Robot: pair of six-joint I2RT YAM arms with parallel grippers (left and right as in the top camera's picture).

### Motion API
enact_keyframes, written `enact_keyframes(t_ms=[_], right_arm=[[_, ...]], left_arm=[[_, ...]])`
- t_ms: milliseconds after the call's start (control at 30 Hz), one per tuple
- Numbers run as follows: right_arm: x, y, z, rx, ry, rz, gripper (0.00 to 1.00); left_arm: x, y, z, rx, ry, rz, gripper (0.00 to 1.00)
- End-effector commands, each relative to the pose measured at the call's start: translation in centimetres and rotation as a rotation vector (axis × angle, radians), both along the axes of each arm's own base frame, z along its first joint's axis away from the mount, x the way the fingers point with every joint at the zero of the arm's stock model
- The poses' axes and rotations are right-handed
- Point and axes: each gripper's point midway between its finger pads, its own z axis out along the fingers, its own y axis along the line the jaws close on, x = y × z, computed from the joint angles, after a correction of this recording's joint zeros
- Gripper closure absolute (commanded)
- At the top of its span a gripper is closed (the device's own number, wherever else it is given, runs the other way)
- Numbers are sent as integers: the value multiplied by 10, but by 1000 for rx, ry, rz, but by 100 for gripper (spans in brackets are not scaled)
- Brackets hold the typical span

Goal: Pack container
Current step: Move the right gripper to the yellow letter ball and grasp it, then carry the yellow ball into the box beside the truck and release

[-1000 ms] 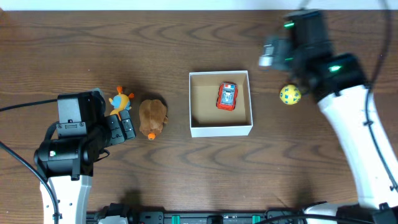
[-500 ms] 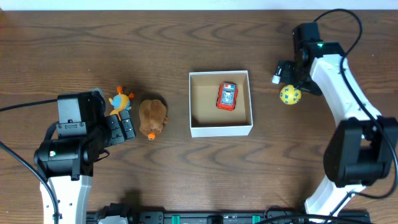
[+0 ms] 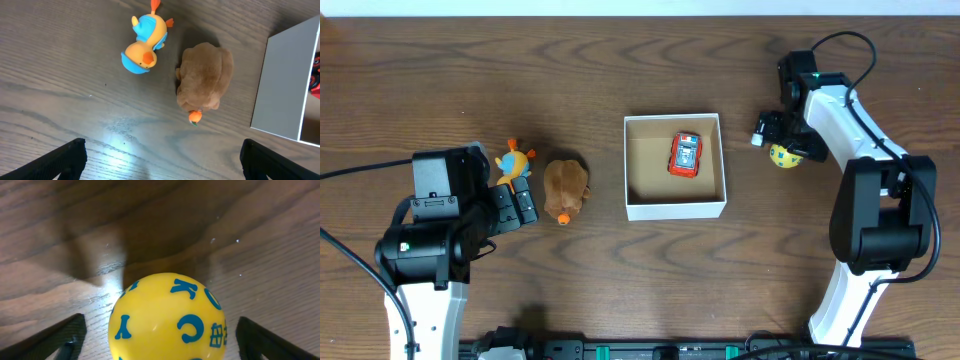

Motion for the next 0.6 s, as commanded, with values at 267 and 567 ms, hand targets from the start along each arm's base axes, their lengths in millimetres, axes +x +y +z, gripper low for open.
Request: enact_keyframes(t_ms=[267,567], right_arm=[[-5,-3,-3,0,23,-20,76],[-6,-2,1,0,19,-17,94]], left_arm=[[0,0,5,-5,-6,3,2],[0,0,5,-5,-6,3,2]])
